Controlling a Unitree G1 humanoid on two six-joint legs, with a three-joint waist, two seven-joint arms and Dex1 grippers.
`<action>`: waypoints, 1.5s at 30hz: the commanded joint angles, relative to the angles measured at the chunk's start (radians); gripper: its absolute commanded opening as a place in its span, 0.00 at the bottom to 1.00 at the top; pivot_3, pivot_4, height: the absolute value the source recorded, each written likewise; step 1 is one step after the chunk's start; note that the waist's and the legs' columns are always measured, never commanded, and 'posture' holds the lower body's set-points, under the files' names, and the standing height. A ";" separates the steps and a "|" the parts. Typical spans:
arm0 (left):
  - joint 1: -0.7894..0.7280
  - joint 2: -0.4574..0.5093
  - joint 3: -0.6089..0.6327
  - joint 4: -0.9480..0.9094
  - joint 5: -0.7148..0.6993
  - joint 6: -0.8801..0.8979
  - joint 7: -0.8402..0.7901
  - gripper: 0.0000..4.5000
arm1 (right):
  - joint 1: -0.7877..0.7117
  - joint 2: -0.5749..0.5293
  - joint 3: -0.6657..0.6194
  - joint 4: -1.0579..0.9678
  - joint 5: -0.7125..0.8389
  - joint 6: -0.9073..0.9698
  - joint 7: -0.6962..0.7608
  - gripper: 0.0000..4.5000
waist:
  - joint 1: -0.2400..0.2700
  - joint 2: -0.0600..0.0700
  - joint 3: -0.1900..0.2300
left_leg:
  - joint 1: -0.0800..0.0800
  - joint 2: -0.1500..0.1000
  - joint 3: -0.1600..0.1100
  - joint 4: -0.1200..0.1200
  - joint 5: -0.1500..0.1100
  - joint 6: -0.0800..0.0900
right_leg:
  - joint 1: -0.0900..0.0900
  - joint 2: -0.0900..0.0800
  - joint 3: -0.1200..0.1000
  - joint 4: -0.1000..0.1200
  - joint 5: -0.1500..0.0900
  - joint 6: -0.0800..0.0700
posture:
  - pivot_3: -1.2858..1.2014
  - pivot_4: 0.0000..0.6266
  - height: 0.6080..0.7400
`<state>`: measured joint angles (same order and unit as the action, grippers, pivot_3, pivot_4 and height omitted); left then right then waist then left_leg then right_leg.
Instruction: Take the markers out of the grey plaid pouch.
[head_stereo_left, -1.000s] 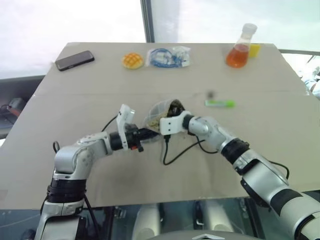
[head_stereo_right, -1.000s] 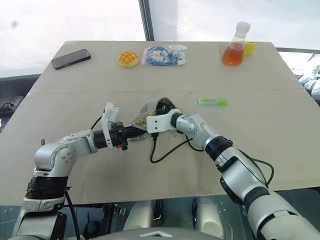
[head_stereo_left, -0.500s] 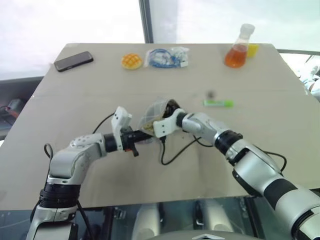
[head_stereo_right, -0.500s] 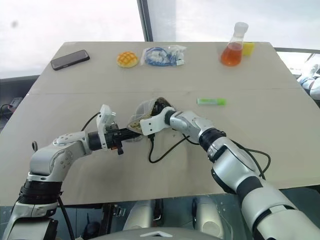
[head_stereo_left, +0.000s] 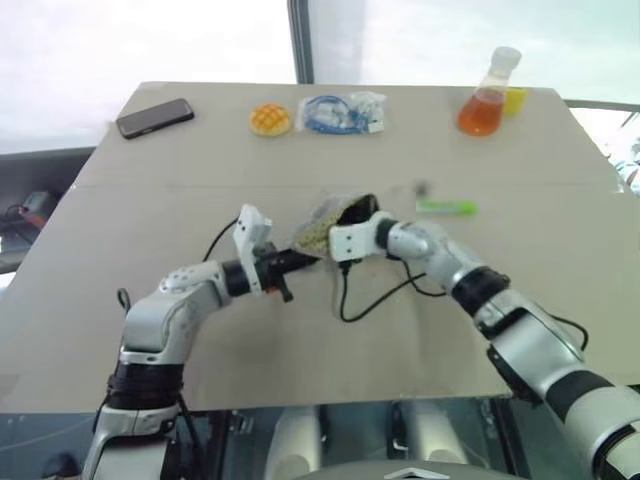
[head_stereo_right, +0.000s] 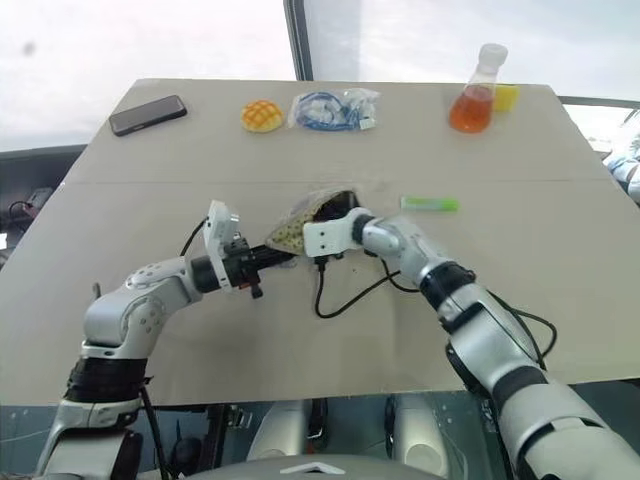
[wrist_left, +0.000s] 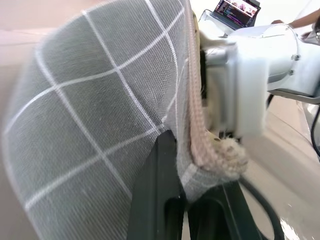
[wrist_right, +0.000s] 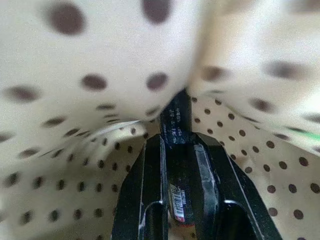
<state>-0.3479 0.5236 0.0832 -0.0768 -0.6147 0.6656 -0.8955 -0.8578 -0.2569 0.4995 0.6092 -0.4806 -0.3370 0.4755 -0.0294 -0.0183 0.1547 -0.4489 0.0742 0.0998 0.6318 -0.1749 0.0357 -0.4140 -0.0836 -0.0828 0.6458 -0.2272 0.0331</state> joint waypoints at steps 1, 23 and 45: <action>-0.040 0.003 0.067 0.063 -0.030 -0.012 -0.001 0.00 | 0.053 -0.062 -0.096 -0.231 0.089 0.168 0.125 0.03 | -0.002 0.000 0.000 | 0.000 0.000 0.000 0.000 0.000 0.001 | 0.000 0.000 0.000 0.000 0.000 0.000 | 0.52 0.24 1.00; -0.148 -0.019 0.023 0.282 0.075 -0.099 -0.016 0.00 | 0.190 -0.003 -0.428 -1.022 0.741 0.900 0.364 0.03 | 0.012 0.000 0.000 | 0.000 0.001 -0.003 0.000 -0.001 0.001 | 0.000 0.002 -0.001 0.000 0.000 0.000 | 0.52 0.24 1.00; -0.039 0.045 0.101 0.150 0.245 -0.383 0.140 0.00 | 0.466 -0.515 -0.594 -0.550 0.791 1.182 0.162 0.25 | 0.015 0.000 0.000 | 0.001 0.000 0.003 0.000 -0.004 0.007 | 0.000 -0.001 0.001 -0.003 -0.002 0.003 | 0.52 0.24 1.00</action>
<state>-0.3867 0.5451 0.1834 0.1005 -0.3826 0.3206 -0.7439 -0.3934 -0.7583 -0.1384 0.0048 0.3477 0.8844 0.6112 -0.0143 -0.0180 0.1547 -0.4482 0.0741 0.1027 0.6325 -0.1789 0.0422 -0.4138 -0.0841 -0.0822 0.6425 -0.2295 0.0365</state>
